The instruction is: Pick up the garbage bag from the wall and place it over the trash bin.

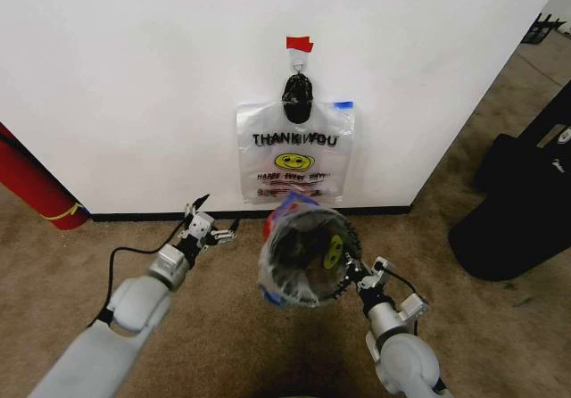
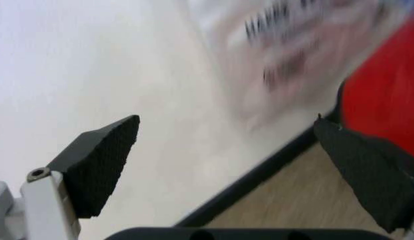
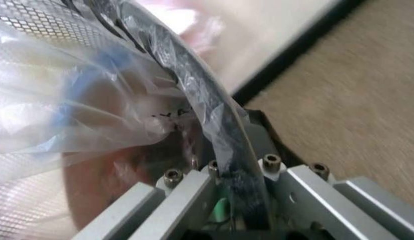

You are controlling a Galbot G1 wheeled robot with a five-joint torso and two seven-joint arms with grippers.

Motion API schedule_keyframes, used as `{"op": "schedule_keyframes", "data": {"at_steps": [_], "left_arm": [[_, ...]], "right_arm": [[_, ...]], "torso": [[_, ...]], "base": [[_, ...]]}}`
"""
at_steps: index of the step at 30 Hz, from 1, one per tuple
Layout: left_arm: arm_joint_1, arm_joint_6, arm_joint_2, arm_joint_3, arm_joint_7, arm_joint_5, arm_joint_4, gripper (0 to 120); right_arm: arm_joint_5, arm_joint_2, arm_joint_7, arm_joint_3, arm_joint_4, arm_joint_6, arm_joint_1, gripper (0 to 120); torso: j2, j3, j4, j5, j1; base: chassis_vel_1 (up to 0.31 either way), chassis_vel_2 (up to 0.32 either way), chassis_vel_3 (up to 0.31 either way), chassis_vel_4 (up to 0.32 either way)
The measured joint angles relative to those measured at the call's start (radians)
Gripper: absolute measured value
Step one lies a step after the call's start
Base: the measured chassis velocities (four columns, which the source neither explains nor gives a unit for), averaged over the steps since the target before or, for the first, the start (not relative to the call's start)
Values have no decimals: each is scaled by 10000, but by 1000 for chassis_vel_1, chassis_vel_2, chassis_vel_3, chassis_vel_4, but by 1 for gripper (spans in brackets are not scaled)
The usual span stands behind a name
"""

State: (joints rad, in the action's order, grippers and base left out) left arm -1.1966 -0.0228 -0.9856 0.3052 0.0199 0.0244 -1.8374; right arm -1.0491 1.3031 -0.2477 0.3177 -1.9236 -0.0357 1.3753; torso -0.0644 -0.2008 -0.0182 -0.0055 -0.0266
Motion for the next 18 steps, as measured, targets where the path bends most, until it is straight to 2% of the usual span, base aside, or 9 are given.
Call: {"op": "schedule_keyframes", "data": {"at_steps": [1, 3, 5, 6, 9, 11, 13, 14, 18], "left_arm": [[-312, -17, -103, 49, 6, 409, -34, 100], [-646, -84, -167, 95, -274, 456, -196, 100], [-760, -140, -183, 107, -450, 378, -281, 100], [-1019, -379, -232, 165, -1151, -91, -547, 100], [-1253, -873, -325, 182, -2231, -1413, -1051, 100], [-1286, -1374, -420, 84, -2399, -2426, -1348, 100], [-1286, -1492, -450, 60, -2408, -2640, -1409, 100], [-1274, -1937, -593, -64, -2356, -3307, -1594, 100], [-1173, -2270, -975, -315, -2149, -3625, -1535, 100]], "right_arm": [[-372, 154, -613, 166, -165, -273, -39, 0], [-858, 356, -1474, 422, -363, -581, -111, 0], [-1016, 430, -1746, 508, -424, -680, -139, 0], [-1415, 614, -2316, 776, -576, -966, -185, 0], [-1999, 918, -2873, 1197, -778, -1361, -201, 0], [-2309, 1095, -3037, 1403, -865, -1485, -179, 0], [-2382, 1130, -3063, 1444, -886, -1512, -169, 0], [-2653, 1288, -3155, 1585, -1007, -1597, -125, 0], [-3120, 1646, -3423, 1875, -1292, -1758, -63, 0]], "torso": [[0, 1, 2, -2, 0], [0, 0, 4, 0, 0], [0, 0, 3, 2, 0], [0, 0, 2, 1, 0], [0, 1, 1, 1, 0], [0, 1, 0, 3, 0], [0, 0, 0, 3, 0], [0, 0, 0, 3, 0], [0, 1, 0, 1, 0]], "base": [[0, 0, 0, 0], [0, 0, 0, 0], [0, 0, 0, 0], [0, 0, 0, 0], [0, 0, 0, 0], [0, 0, 0, 0], [0, 0, 0, 0], [0, 0, 0, 0], [0, 0, 0, 0]]}}
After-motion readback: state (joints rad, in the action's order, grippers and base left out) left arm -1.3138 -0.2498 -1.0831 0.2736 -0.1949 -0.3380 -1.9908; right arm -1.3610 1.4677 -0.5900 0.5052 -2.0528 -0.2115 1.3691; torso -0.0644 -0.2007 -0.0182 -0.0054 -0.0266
